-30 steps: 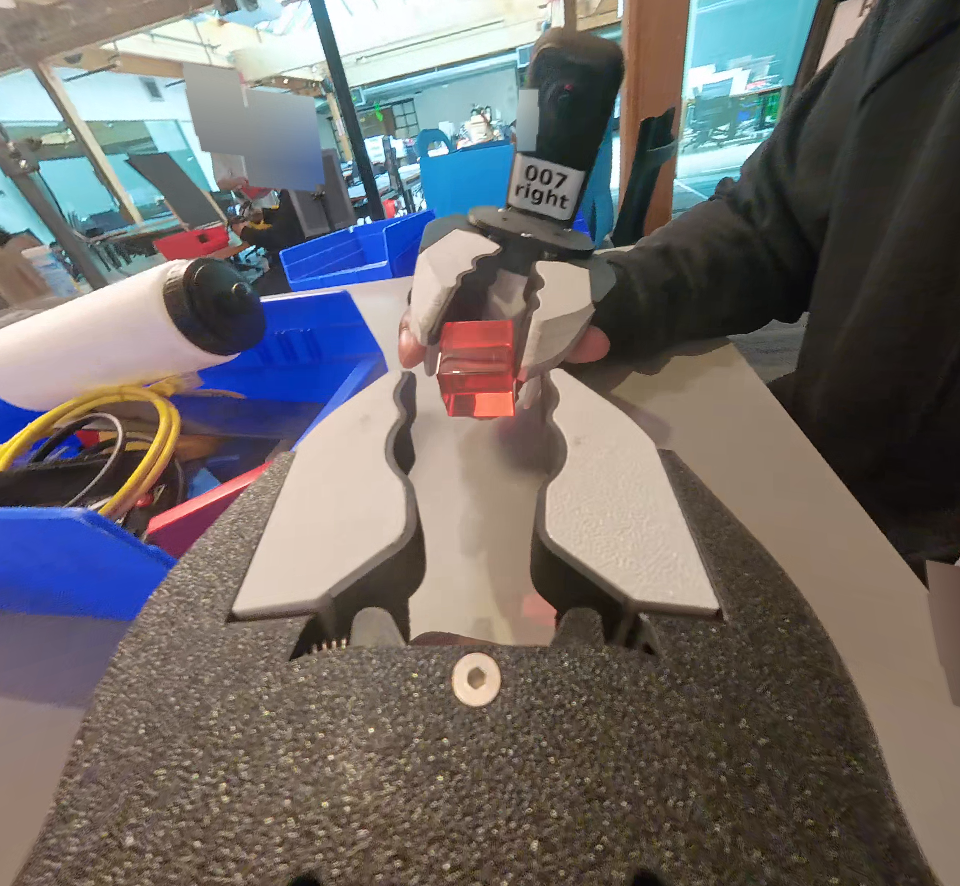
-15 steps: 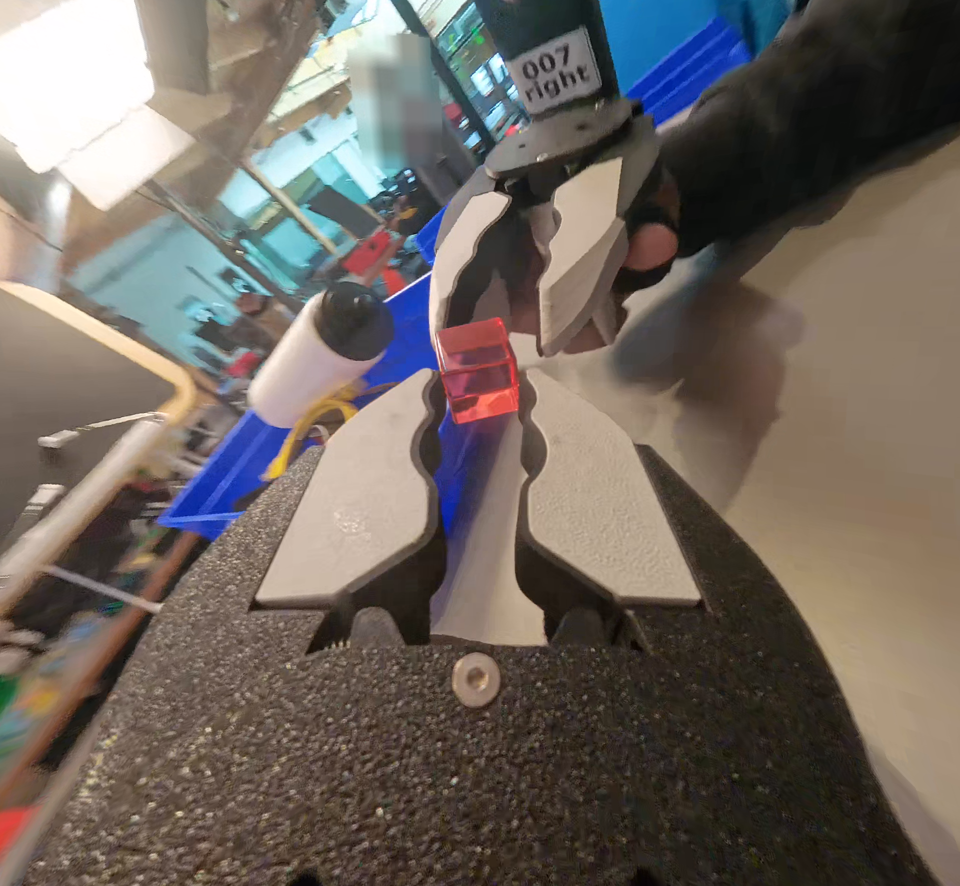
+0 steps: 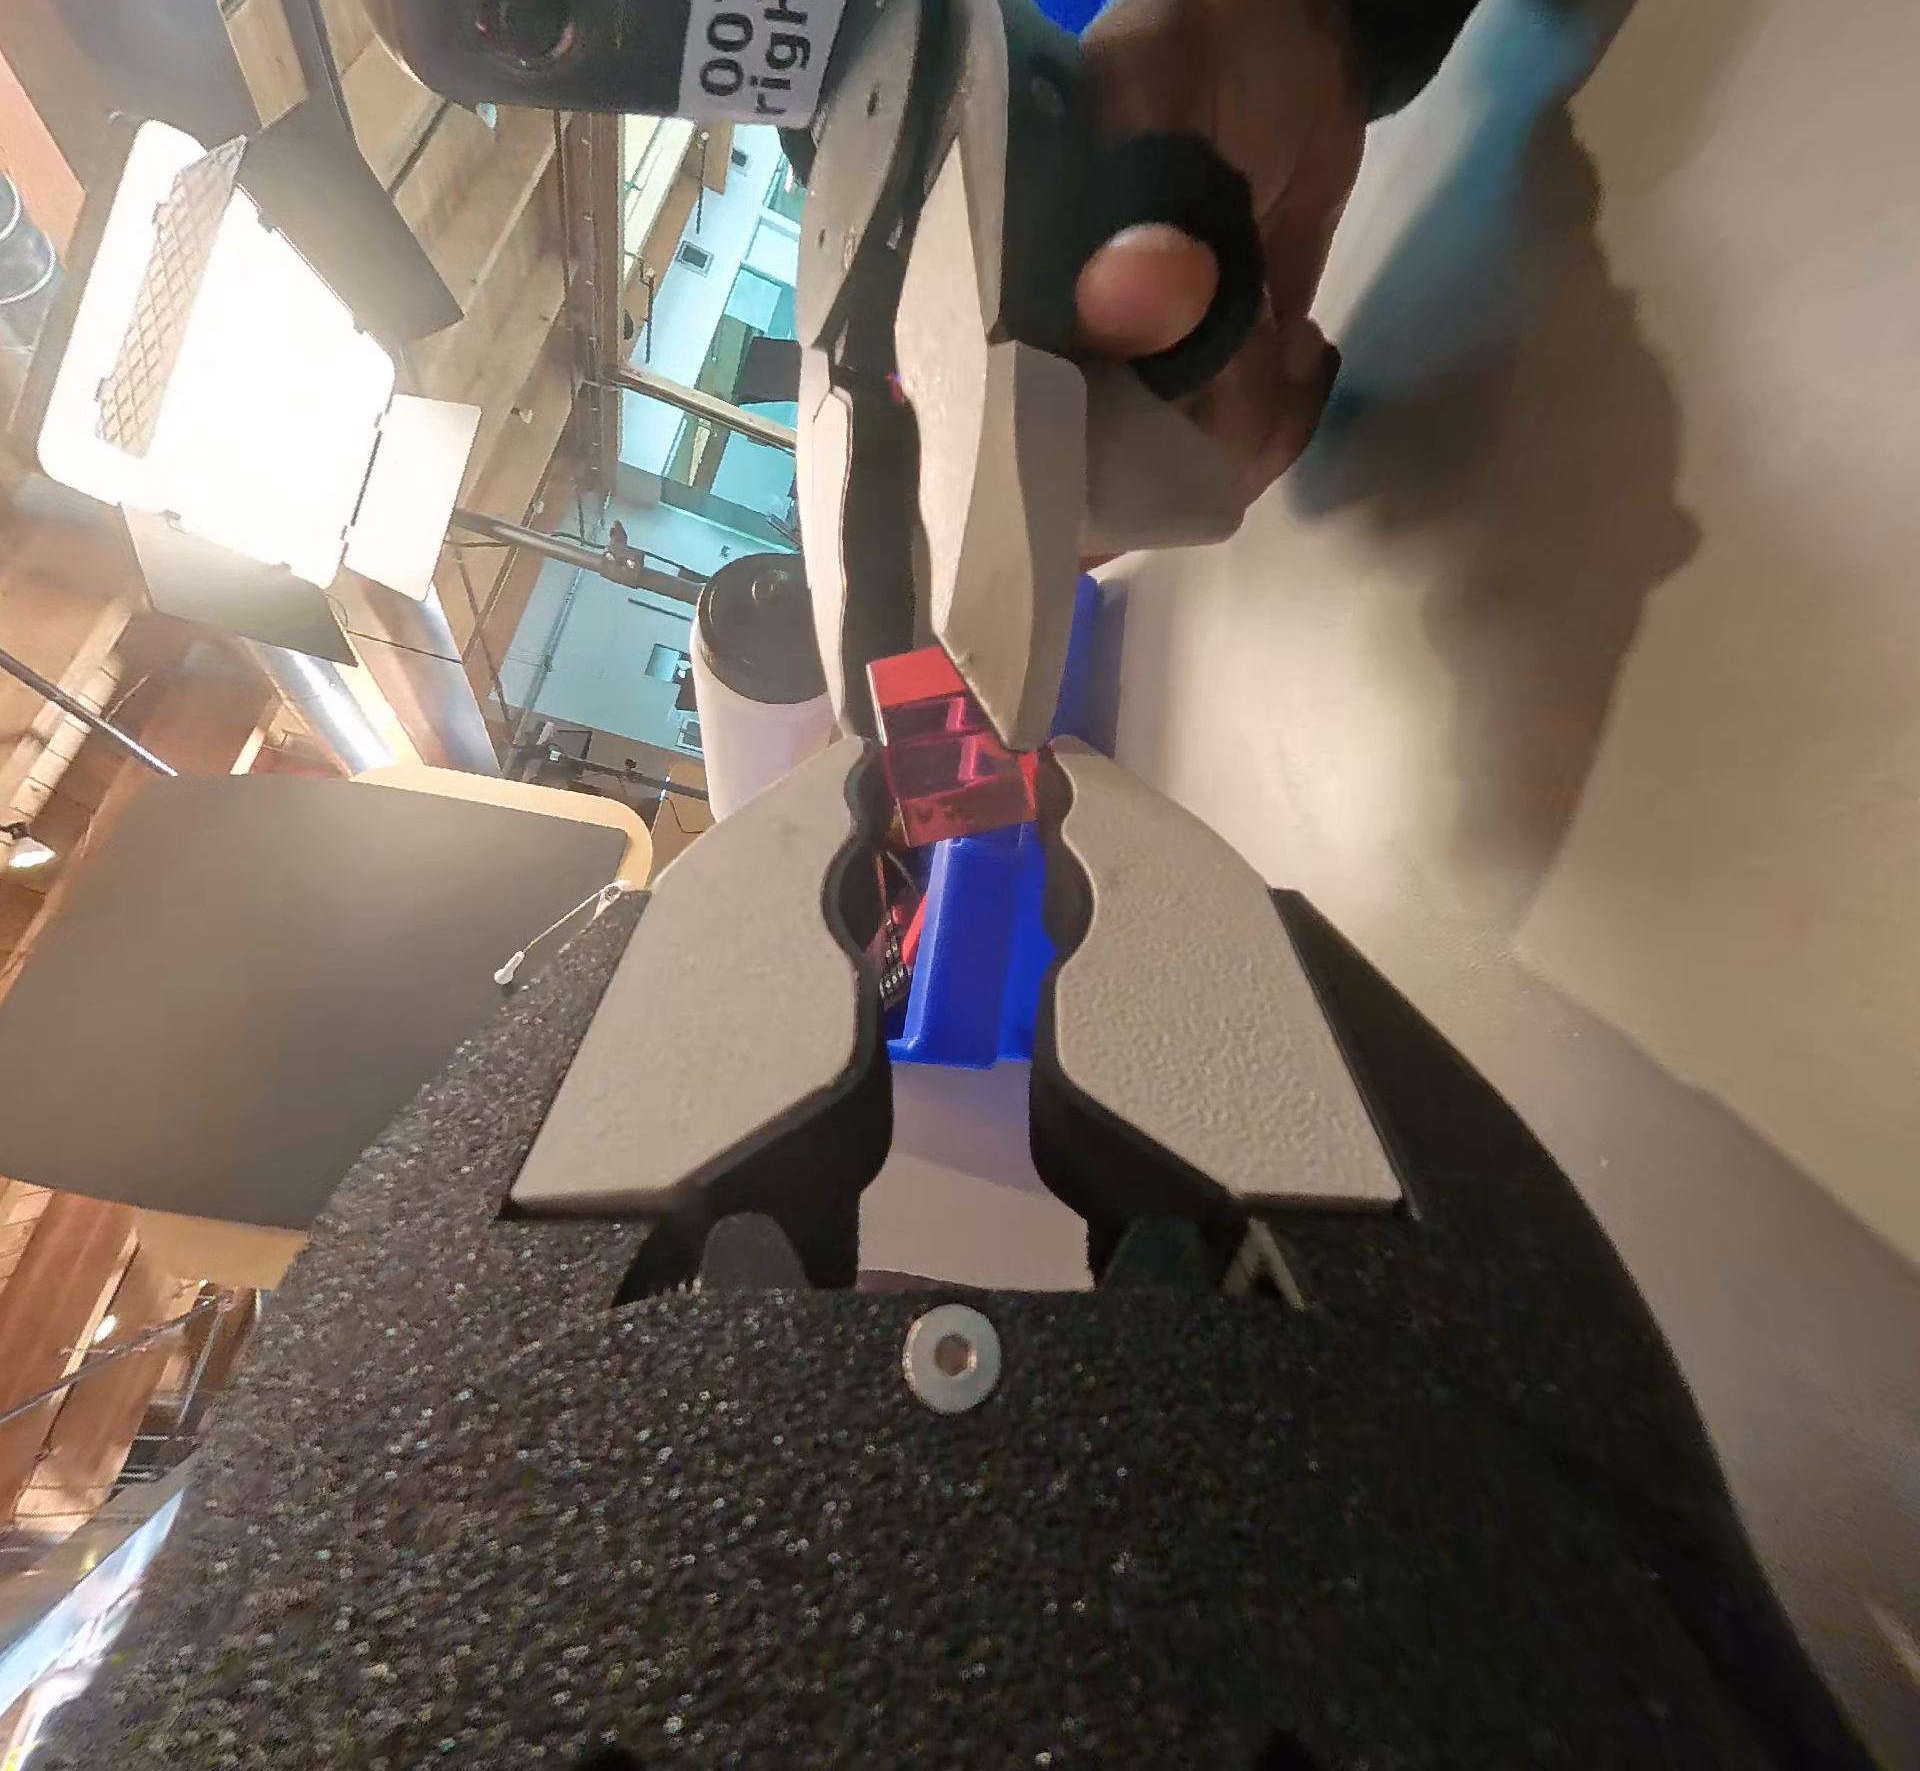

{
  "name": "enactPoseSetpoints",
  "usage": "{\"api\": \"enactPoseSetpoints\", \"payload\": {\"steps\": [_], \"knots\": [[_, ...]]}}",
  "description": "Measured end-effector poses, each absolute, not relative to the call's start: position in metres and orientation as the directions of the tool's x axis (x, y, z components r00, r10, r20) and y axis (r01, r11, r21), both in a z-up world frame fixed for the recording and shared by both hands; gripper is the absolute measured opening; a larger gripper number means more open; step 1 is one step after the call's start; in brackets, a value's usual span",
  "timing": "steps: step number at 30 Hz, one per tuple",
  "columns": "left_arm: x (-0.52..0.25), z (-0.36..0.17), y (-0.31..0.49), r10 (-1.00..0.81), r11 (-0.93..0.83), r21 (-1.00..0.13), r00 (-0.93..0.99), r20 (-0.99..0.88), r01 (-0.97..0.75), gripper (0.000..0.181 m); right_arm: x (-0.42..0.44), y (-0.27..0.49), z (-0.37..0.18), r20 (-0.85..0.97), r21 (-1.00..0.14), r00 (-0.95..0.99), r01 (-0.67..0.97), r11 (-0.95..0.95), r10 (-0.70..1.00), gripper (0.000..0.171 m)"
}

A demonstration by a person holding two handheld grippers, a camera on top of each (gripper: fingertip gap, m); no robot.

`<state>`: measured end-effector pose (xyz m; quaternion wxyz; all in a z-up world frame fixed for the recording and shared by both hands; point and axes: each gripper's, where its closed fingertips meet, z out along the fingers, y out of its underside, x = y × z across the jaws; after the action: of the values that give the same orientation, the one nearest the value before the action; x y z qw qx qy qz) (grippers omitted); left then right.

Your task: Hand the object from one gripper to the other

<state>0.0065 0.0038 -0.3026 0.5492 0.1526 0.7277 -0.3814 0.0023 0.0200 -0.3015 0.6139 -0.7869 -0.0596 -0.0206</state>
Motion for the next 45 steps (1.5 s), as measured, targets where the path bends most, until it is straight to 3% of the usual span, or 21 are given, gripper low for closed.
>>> {"api": "enactPoseSetpoints", "payload": {"steps": [5,11,17,20,23,33,45], "knots": [[0.014,-0.306,0.007,-0.23,0.674,-0.436,-0.392,-0.891,0.596,0.028,0.008,0.021,-0.302,0.189,-0.948,0.982,0.188,-0.256,0.021,0.04],[0.024,-0.307,0.015,-0.383,0.578,-0.702,-0.621,-0.684,0.417,0.039,0.02,0.016,-0.291,0.405,-0.892,0.911,0.373,-0.254,-0.084,0.039],[0.024,-0.288,0.023,-0.463,0.178,-0.984,-0.882,-0.086,0.003,0.048,0.028,0.011,-0.28,0.637,-0.764,0.749,0.58,-0.284,-0.183,0.039],[0.019,-0.278,0.022,-0.374,0.004,-0.98,-0.909,0.182,-0.198,0.053,0.02,0.013,-0.279,0.731,-0.679,0.659,0.674,-0.29,-0.179,0.038],[0.014,-0.28,0.016,-0.315,-0.032,-0.958,-0.907,0.28,-0.285,0.057,0.013,0.017,-0.279,0.798,-0.601,0.577,0.739,-0.304,-0.176,0.038],[0.023,-0.29,0.003,-0.427,-0.04,-0.941,-0.845,0.321,-0.337,0.058,0.03,0.019,-0.292,0.916,-0.398,0.363,0.778,-0.485,-0.17,0.038],[0.021,-0.295,-0.002,-0.442,-0.023,-0.94,-0.84,0.315,-0.341,0.05,0.026,0.022,-0.295,0.928,-0.372,0.339,0.794,-0.481,-0.157,0.038]]}}
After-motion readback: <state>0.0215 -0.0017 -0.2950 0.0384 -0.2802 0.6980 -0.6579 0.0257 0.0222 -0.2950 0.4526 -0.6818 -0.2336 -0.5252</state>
